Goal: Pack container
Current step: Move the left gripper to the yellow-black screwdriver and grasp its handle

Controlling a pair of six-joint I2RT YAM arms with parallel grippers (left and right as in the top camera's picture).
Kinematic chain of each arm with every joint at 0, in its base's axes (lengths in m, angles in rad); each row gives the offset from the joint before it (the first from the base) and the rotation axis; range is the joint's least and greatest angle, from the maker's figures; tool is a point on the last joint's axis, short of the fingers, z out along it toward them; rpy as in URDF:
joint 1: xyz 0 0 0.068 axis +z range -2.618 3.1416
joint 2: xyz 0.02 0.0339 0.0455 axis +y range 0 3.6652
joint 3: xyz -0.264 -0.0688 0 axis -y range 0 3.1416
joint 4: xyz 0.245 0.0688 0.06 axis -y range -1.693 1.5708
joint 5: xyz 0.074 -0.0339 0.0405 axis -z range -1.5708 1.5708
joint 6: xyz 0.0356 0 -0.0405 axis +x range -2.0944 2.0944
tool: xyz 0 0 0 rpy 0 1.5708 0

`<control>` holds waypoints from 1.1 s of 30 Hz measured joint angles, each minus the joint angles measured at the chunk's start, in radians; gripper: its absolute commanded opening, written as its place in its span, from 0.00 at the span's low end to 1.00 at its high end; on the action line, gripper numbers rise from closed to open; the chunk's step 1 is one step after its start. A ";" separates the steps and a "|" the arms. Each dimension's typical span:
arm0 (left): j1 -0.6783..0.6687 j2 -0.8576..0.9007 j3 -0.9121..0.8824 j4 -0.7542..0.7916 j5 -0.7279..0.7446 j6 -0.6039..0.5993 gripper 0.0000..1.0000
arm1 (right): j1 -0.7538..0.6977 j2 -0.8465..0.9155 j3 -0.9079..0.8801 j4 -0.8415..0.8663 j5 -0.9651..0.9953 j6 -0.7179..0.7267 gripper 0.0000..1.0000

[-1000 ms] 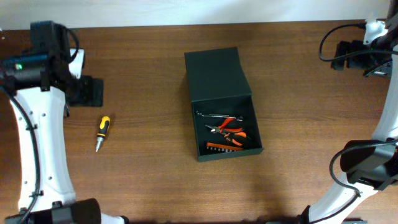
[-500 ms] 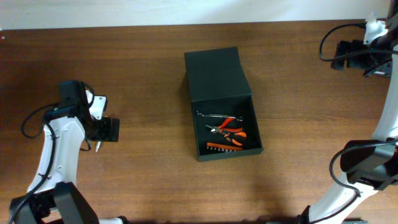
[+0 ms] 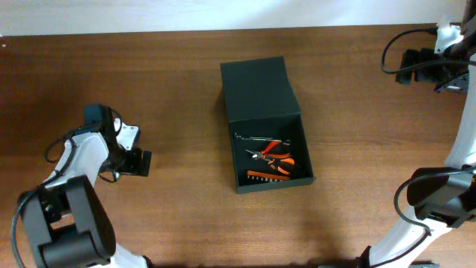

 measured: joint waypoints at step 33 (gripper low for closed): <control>0.089 0.073 -0.002 0.138 0.051 0.021 0.92 | 0.000 0.000 0.000 -0.005 0.000 0.000 0.99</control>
